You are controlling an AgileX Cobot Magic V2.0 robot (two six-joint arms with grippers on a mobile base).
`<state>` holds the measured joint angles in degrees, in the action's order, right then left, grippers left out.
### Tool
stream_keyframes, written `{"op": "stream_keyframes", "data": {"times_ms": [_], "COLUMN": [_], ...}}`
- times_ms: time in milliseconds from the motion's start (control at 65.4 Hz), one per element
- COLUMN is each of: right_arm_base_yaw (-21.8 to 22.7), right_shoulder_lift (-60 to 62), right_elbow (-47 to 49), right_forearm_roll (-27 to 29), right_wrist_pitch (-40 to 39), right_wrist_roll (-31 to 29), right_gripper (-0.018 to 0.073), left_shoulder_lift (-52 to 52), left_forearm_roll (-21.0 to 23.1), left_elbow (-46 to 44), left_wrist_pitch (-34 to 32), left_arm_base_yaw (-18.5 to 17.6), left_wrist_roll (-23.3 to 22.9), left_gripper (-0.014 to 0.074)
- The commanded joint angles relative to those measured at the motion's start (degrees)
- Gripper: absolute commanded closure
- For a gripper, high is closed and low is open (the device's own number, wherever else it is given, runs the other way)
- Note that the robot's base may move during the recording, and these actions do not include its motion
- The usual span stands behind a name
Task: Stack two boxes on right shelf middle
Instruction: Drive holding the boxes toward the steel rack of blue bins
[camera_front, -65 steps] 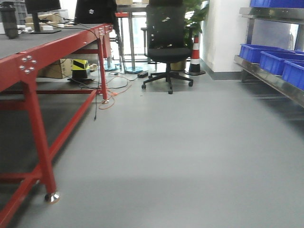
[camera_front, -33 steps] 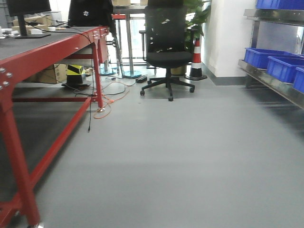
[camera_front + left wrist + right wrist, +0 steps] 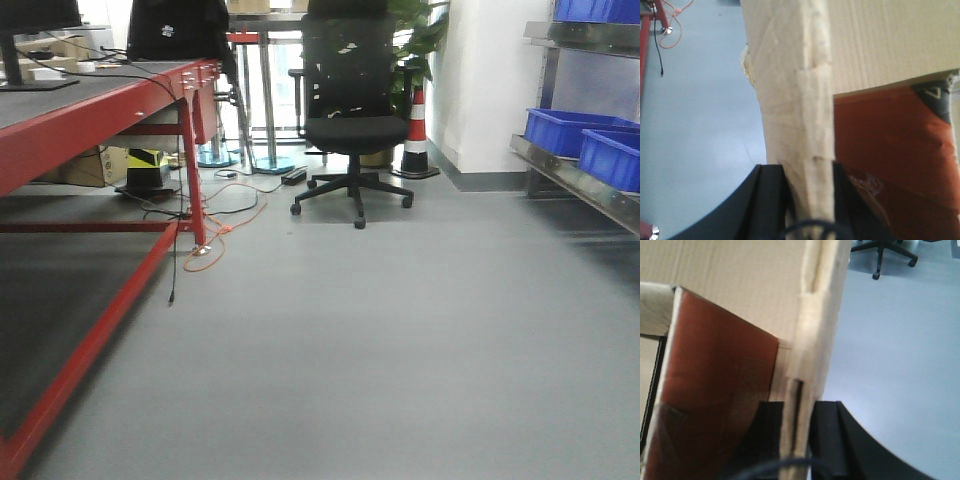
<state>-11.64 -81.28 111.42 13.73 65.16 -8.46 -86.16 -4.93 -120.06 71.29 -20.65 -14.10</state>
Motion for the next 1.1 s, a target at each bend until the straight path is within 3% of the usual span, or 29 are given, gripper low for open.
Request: {"op": "stream_keyframes", "data": {"times_ms": [0,1085], "right_arm_base_yaw": [0.53,0.53], "right_shoulder_lift": [0.60,0.60], "right_elbow": [0.58,0.58], "right_forearm_roll": [-1.73,-1.73], "right_wrist_pitch": [-3.08,-3.85], "right_wrist_roll": [-0.48,-0.48], "right_gripper": [0.0712,0.0712], "left_shoulder_lift": [1.23,1.23], "left_forearm_roll": [-0.80,-0.80], "left_elbow": [-0.93,-0.93], "left_wrist_pitch": [-2.32,-2.32], "left_arm_base_yaw": [0.32,0.32], "left_wrist_roll": [-0.02,-0.02], "left_gripper": [0.0708,0.0708]}}
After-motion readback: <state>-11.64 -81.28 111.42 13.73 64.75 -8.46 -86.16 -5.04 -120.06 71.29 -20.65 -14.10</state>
